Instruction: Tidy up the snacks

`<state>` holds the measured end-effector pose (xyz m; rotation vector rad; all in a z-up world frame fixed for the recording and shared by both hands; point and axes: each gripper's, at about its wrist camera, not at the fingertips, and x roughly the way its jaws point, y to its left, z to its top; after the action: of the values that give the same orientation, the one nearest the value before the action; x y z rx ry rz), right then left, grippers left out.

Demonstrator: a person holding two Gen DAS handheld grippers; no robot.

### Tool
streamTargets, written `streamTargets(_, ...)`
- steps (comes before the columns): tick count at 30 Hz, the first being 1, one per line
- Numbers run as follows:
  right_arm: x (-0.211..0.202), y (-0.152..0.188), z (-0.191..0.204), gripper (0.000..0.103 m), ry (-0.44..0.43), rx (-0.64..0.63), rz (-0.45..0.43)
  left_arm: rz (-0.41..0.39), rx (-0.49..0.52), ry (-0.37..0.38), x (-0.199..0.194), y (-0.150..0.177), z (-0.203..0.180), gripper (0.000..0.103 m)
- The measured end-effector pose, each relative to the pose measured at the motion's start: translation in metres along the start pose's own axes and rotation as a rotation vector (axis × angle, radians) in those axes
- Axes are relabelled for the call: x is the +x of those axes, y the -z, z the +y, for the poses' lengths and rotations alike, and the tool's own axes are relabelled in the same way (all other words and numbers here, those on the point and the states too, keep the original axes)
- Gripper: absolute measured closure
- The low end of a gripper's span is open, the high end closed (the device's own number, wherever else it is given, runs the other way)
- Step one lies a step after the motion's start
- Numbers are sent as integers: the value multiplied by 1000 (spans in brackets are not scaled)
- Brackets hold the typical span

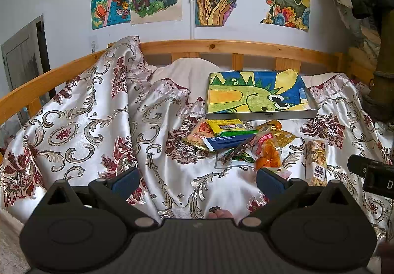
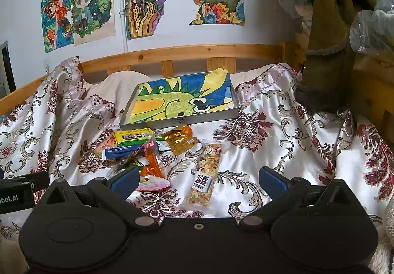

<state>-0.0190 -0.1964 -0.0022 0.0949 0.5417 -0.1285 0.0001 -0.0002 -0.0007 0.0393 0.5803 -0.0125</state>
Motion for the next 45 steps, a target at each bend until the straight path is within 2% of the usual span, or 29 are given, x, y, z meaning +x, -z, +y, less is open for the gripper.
streamTargets(10,4,-3,-1,1,3,12,21,28,7,-10,10,1,0,0)
streamTargets(17,11,-8,0,1,27,9,75,78,17,-31,22,-3,-1,0)
streamTargets(25,30,-17,2,1,19,-49,130,122,81,-16,40,-20,-15,0)
streamTargets(32,60,-28,-10,1,-2,-37,188,156,135,-4,68,-40,-31,0)
streamTargets(38,88,-40,-18,1,-8,-59,209,157,156,50,91,-54,-40,0)
streamTargets(45,119,-47,-27,1,-12,-77,212,173,179,112,122,-55,-49,0)
